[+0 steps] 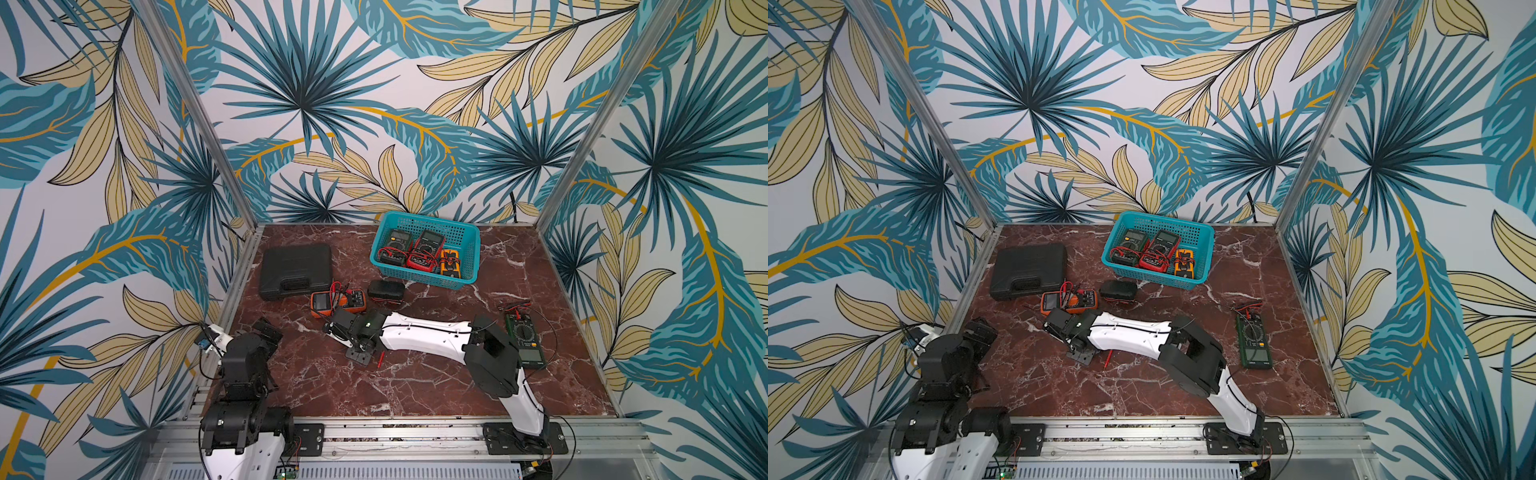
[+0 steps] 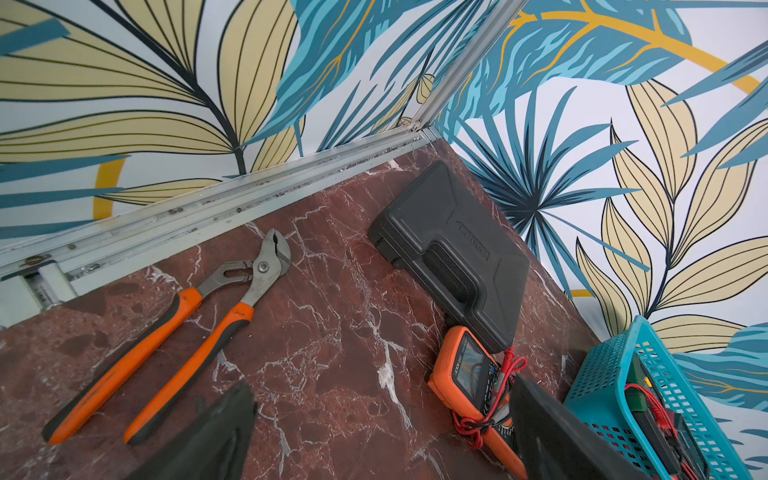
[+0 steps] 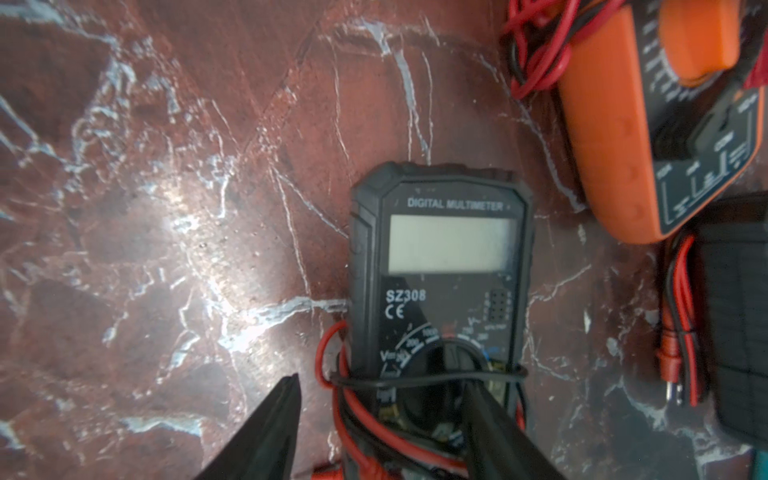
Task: Put the multimeter into the basket
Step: Pick up the multimeter from the center of the board.
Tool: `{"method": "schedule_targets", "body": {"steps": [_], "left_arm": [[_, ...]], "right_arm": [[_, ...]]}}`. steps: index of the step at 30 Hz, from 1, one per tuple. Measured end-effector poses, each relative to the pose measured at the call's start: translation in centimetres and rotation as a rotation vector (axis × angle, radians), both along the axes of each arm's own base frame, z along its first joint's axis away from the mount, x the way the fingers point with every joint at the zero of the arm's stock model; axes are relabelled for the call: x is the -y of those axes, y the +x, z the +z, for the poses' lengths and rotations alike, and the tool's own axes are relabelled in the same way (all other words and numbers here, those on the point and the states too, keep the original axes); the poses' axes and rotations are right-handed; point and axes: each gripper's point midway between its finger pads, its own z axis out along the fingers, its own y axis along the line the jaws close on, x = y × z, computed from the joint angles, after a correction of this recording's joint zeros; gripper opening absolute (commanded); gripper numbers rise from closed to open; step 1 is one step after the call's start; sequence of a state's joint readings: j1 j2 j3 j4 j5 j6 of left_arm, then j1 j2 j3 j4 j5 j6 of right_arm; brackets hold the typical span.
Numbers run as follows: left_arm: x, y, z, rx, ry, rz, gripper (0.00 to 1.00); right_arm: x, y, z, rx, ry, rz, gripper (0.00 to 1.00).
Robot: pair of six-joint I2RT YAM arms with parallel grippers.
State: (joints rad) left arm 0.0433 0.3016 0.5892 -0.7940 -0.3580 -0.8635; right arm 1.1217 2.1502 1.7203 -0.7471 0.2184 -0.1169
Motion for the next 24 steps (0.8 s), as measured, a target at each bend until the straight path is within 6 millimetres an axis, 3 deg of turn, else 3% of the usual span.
{"method": "schedule_targets", "body": {"steps": [9,16,19,24], "left_arm": [[0.3,0.5,0.0,0.0,-0.009,-0.017,1.0],[0.4,0.6,0.0,0.005,-0.011,-0.024,1.0],[0.4,0.7,0.1,0.007,-0.011,-0.024,1.0],[0.4,0.9,0.1,0.004,-0.012,-0.026,1.0]], "right_arm": [[-0.8,1.5,2.2,-0.01,0.067,-0.021,0.82],[0.0,2.7,3.1,-0.052,0.084,-0.042,0.89],[-0.1,3.1,2.9,-0.075,0.082,-0.041,0.91],[-0.5,2.3,0.7,-0.141,0.05,-0.014,0.95]]}}
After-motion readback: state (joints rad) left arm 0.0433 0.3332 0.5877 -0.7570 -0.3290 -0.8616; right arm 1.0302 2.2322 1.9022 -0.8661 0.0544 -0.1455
